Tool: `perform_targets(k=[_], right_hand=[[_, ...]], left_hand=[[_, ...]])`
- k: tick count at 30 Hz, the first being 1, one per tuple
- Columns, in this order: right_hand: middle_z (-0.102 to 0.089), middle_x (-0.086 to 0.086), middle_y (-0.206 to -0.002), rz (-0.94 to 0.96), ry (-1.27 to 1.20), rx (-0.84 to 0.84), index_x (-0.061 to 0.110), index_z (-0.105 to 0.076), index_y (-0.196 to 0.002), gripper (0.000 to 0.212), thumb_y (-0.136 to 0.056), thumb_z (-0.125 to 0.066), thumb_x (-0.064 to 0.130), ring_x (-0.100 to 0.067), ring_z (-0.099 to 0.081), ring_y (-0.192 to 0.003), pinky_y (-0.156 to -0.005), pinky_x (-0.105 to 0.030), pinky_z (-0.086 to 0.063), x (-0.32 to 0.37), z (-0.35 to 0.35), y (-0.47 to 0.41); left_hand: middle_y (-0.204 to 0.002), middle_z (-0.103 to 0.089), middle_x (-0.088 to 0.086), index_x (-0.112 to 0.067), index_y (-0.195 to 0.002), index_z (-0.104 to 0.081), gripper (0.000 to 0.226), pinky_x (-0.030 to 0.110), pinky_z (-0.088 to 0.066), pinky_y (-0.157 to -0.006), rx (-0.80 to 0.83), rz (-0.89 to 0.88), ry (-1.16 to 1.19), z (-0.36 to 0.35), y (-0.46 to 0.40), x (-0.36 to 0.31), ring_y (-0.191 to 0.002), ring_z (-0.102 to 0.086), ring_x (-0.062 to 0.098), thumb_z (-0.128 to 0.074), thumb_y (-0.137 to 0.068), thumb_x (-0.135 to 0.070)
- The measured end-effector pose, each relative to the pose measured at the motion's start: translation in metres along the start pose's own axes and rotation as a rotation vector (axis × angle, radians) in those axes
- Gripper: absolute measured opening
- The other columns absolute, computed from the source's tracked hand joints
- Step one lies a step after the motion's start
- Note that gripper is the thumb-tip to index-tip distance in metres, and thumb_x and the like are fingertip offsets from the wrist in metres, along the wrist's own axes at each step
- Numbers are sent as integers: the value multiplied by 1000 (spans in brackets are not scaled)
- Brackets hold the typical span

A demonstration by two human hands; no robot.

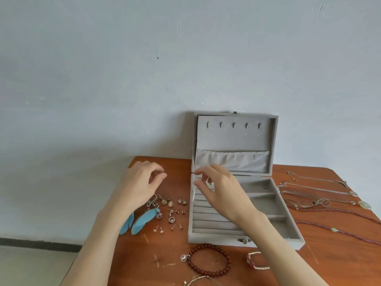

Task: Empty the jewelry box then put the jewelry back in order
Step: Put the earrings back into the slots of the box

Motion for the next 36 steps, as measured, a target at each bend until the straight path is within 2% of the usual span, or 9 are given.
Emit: perform_targets(k=[7,12,17,19,24,27,29,33,36], right_hand=[[-63,0,-100,33,172,98,19,-70,-100,19,-90,-55,26,-21,-51,-99,-89,-34,-36,24,-47,-12],[-61,5,-66,34,283,74,27,-72,-63,5,-64,-70,23,-21,-57,-67,-63,-32,-33,34,-63,-17],[-61,-2,-102,34,369,171,19,-72,-99,25,-91,-49,25,-24,-45,-103,-83,-35,-21,37,-80,-18],[-60,-1,-104,29,413,184,20,-70,-103,26,-92,-48,25,-22,-43,-106,-84,-34,-20,34,-83,-19],[-62,4,-65,38,381,138,20,-70,-60,7,-67,-72,22,-21,-57,-72,-65,-32,-31,34,-81,-17],[-63,4,-76,42,247,97,20,-72,-70,8,-75,-66,22,-19,-55,-79,-71,-30,-28,37,-67,-14],[-62,4,-88,1,92,107,19,-72,-82,11,-84,-61,22,-15,-50,-88,-78,-27,-31,34,-54,-11],[-59,13,-76,-118,-229,56,19,-71,-79,9,-84,-64,16,-3,-54,-75,-71,-10,-41,23,-18,-1],[-63,16,-71,-238,-375,14,22,-67,-76,11,-84,-65,16,3,-56,-72,-66,-6,-41,4,3,11]], left_hand=[[-99,-54,-12,-28,-106,-62,19,30,-35,-93,83,-37,-128,-10,8,15,-104,-42,12,-54,-90,-34],[-109,-53,-10,-33,-109,-63,20,28,-27,-88,163,-46,-171,-24,12,12,-108,-36,13,-53,-91,-33],[-106,-53,-8,-32,-103,-67,17,27,-27,-87,186,-42,-150,-30,11,12,-107,-36,15,-56,-90,-28],[-106,-55,-8,-28,-102,-68,17,26,-28,-86,172,-56,-161,-31,10,10,-107,-37,15,-56,-90,-25],[-96,-57,-8,-27,-91,-67,8,24,-36,-80,155,-55,-85,-26,10,10,-97,-47,13,-60,-88,-24],[-84,-58,-11,-26,-83,-66,6,15,-40,-65,154,33,100,-20,12,17,-79,-54,2,-63,-86,-22],[-84,-65,-13,-27,-79,-66,8,13,-43,-68,157,43,209,-18,13,16,-81,-58,-2,-64,-84,-21],[-85,-68,-18,-27,-82,-67,6,8,-43,-75,115,17,365,-12,14,-3,-86,-60,-7,-66,-83,-22],[-83,-69,-17,-27,-82,-68,8,1,-43,-72,98,-9,450,-12,18,-24,-83,-62,-8,-67,-83,-20]])
Point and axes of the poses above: each hand's wrist, its own y-axis away from the middle knuckle, its own z-axis out of the back of the hand, x = y × z, the point moved 9 cm from there along -y, towards the middle knuckle
